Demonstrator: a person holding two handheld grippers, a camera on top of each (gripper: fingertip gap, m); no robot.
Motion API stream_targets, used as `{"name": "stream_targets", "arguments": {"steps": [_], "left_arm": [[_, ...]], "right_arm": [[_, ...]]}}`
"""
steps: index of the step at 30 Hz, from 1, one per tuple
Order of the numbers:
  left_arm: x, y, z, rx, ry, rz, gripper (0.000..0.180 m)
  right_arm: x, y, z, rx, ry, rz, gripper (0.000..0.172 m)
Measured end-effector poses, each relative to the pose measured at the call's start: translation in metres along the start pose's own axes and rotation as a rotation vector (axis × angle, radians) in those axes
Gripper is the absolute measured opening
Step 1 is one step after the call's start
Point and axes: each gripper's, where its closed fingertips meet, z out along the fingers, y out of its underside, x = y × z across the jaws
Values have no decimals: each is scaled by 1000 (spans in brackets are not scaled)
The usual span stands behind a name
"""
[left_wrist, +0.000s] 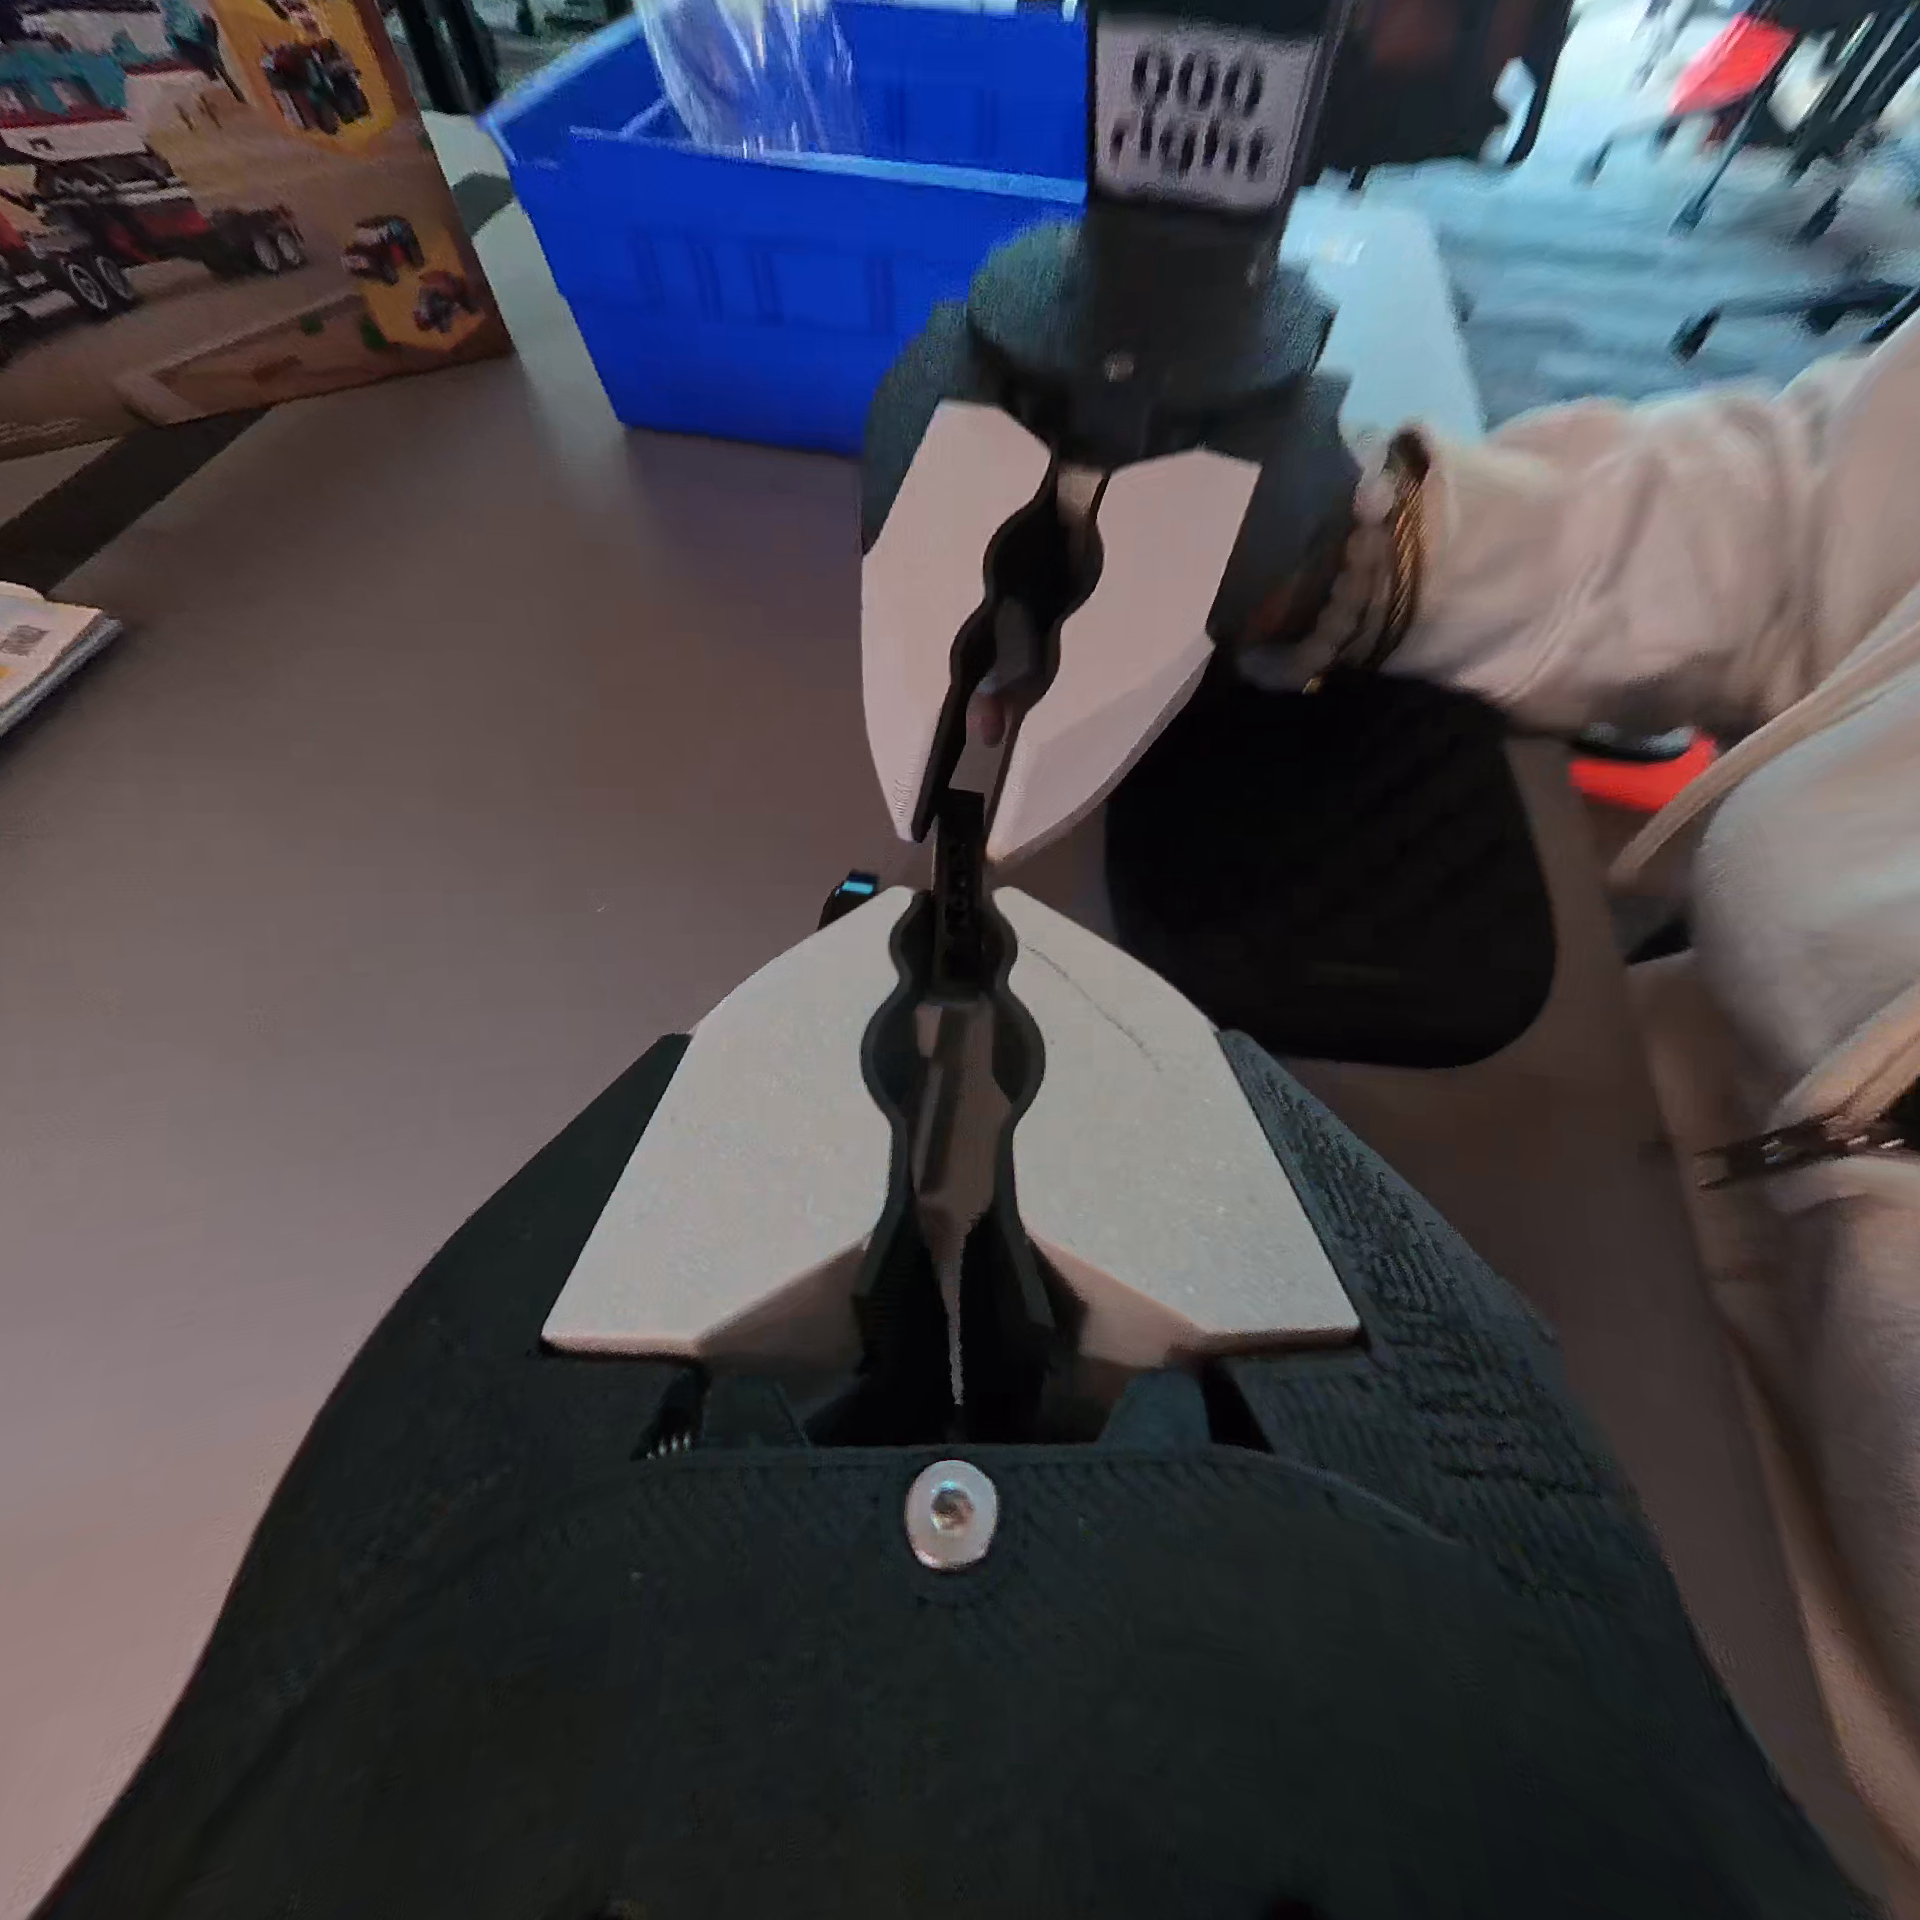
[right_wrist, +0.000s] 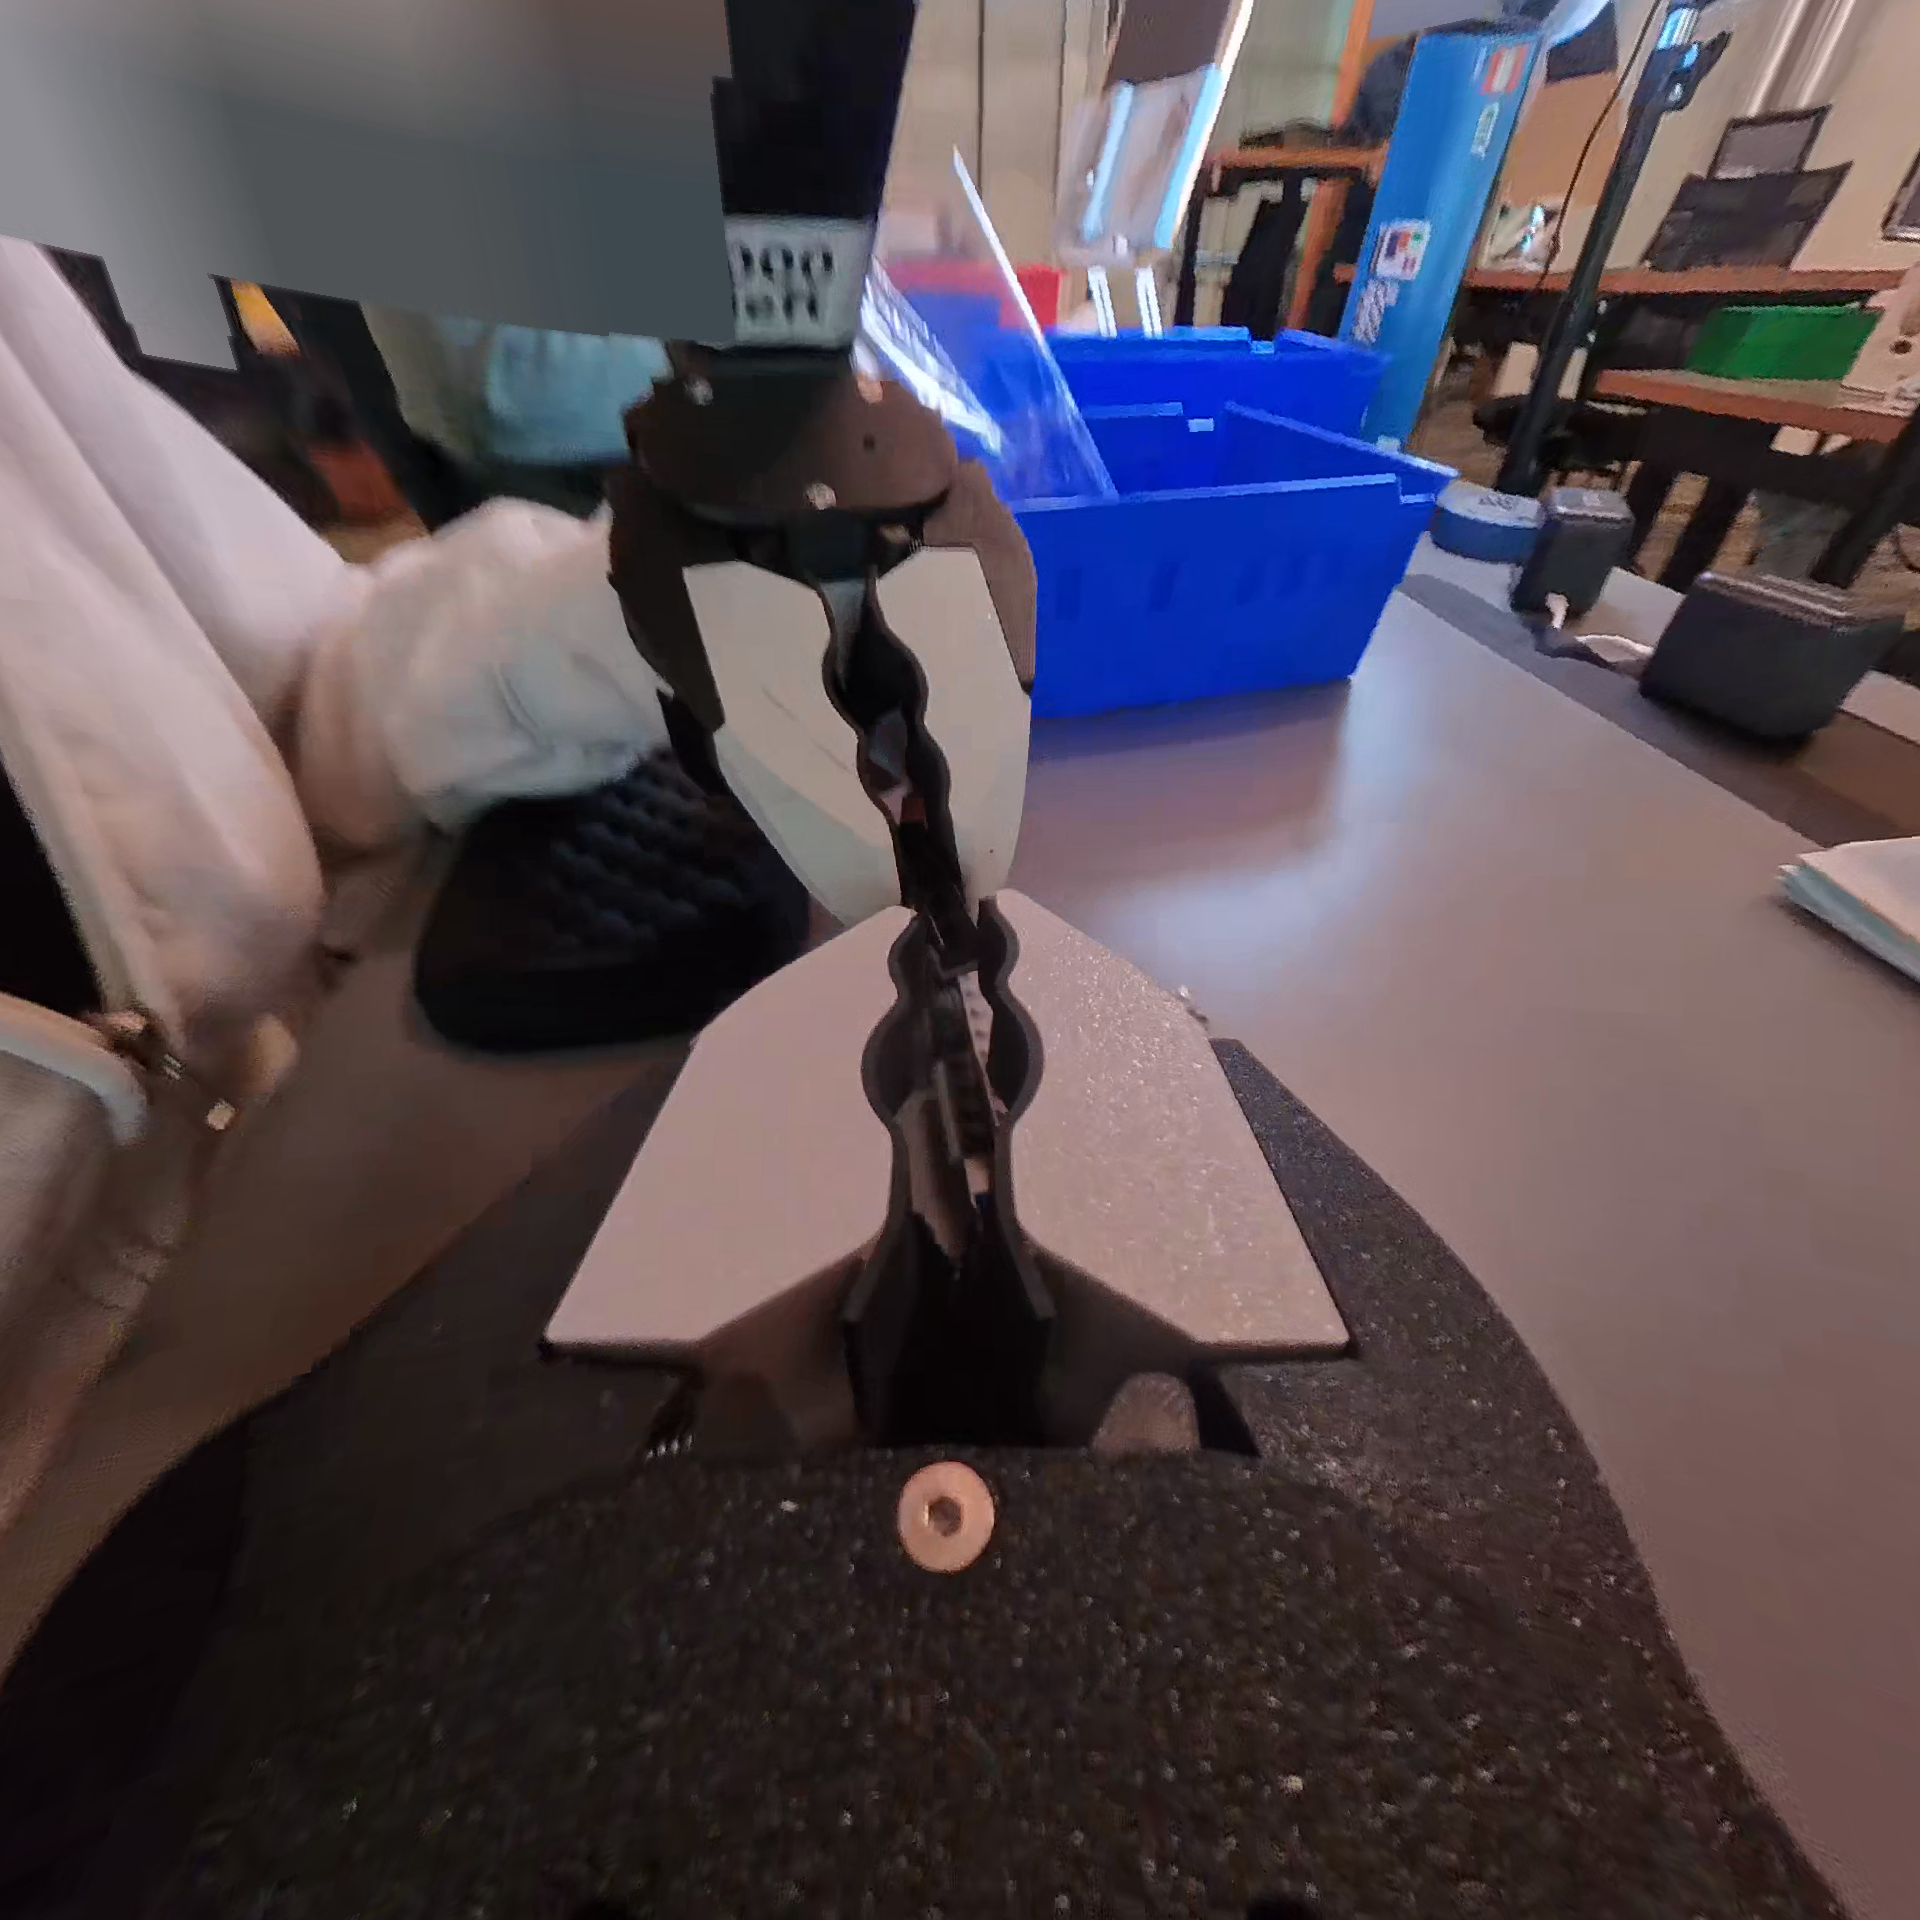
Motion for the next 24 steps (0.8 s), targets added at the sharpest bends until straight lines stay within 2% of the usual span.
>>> {"name": "stream_targets", "arguments": {"steps": [2, 4, 6, 8, 12, 18, 20, 24], "left_arm": [[1, -17, -6, 146, 66, -108, 9], [3, -37, -13, 336, 208, -300, 8], [1, -46, -15, 474, 324, -498, 9], [-3, -53, -18, 569, 390, -621, 9], [-4, -50, -15, 541, 341, -580, 9], [-1, -45, -9, 481, 271, -471, 8], [-1, -44, -8, 474, 236, -422, 8], [-1, -47, -10, 519, 250, -445, 7]], "right_arm": [[1, -17, -4, 142, -42, 122, 9], [2, -34, -7, 282, -117, 293, 8], [5, -39, -10, 348, -170, 422, 11], [4, -39, -12, 362, -188, 454, 14], [8, -39, -13, 359, -152, 446, 16], [6, -31, -11, 303, -158, 461, 8], [4, -29, -11, 268, -150, 420, 8], [2, -27, -10, 206, -103, 317, 10]]}}
